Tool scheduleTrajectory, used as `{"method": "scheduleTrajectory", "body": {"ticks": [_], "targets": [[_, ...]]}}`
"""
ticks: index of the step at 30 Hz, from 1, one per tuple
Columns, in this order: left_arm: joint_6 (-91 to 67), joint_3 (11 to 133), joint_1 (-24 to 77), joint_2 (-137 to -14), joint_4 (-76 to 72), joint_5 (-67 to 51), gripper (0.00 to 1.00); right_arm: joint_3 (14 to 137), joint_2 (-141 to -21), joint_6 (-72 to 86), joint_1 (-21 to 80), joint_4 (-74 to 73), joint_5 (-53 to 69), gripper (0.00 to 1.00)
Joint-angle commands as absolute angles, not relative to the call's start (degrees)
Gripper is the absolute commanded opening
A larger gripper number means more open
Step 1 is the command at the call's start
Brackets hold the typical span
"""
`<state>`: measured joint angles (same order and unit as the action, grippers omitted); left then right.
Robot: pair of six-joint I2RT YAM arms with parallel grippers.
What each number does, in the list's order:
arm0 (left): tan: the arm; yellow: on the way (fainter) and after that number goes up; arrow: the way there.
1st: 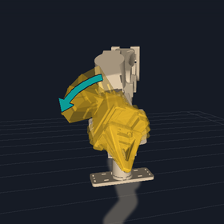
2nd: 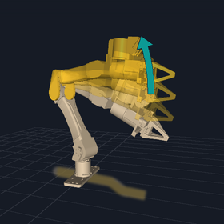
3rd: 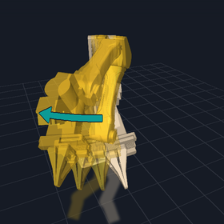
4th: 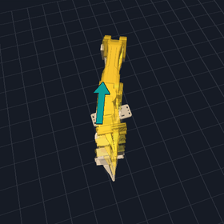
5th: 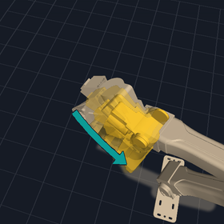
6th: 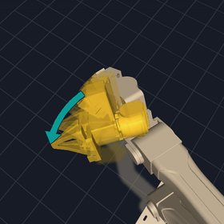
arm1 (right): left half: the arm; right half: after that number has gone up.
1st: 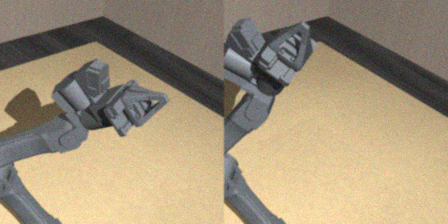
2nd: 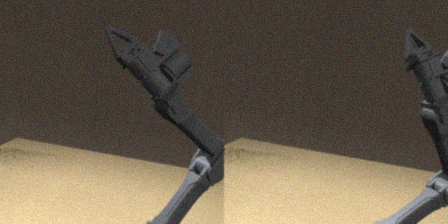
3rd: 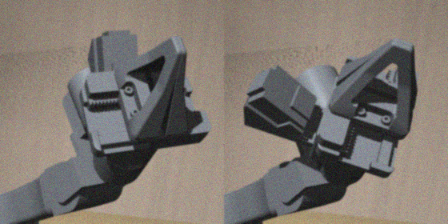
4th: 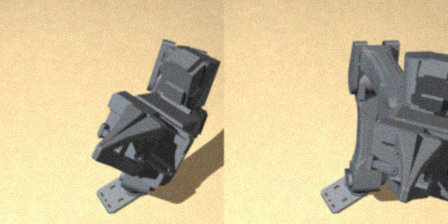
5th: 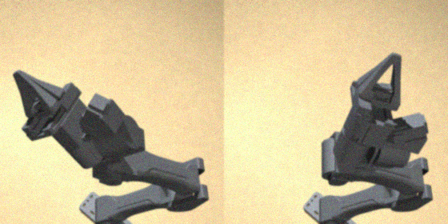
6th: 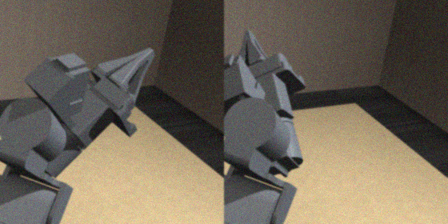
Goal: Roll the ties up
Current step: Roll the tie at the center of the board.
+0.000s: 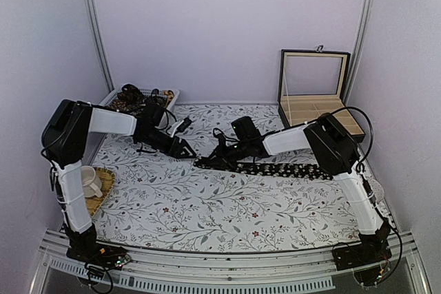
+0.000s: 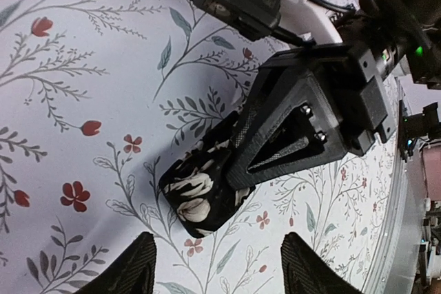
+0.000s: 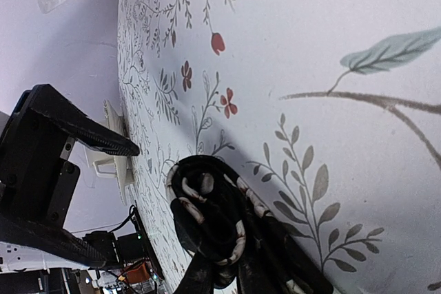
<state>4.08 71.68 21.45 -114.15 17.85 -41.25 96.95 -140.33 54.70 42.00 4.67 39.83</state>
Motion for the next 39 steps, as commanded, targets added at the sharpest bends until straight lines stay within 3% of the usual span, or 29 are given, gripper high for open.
{"method": "scheduleTrajectory", "body": {"ticks": [1,7,20,26,30,35,39], "targets": [[-12.58,68.9,21.56,-114.63,8.4,-45.64,0.59,96.33,-145.95,54.98,42.06,3.86,39.16,0.12],[-24.7,64.26,22.07,-116.48,0.59,-43.27,0.44,96.28,-145.97,55.07,42.04,3.87,39.11,0.12],[-32.65,59.22,24.78,-119.55,-5.66,-36.02,0.44,96.24,-145.96,55.13,42.01,4.05,39.29,0.13],[-35.59,58.07,25.36,-121.38,-9.96,-36.57,0.37,96.15,-145.83,54.84,42.02,3.86,39.35,0.12],[-36.52,57.93,25.79,-122.52,-11.37,-37.0,0.24,96.15,-145.88,54.76,41.97,3.95,39.37,0.13],[-37.51,57.49,26.14,-123.13,-13.6,-36.6,0.15,96.11,-145.85,54.79,41.81,3.87,39.55,0.13],[-37.64,57.18,26.51,-122.64,-13.85,-34.7,0.0,95.61,-145.22,54.62,41.46,3.87,39.55,0.17]]}}
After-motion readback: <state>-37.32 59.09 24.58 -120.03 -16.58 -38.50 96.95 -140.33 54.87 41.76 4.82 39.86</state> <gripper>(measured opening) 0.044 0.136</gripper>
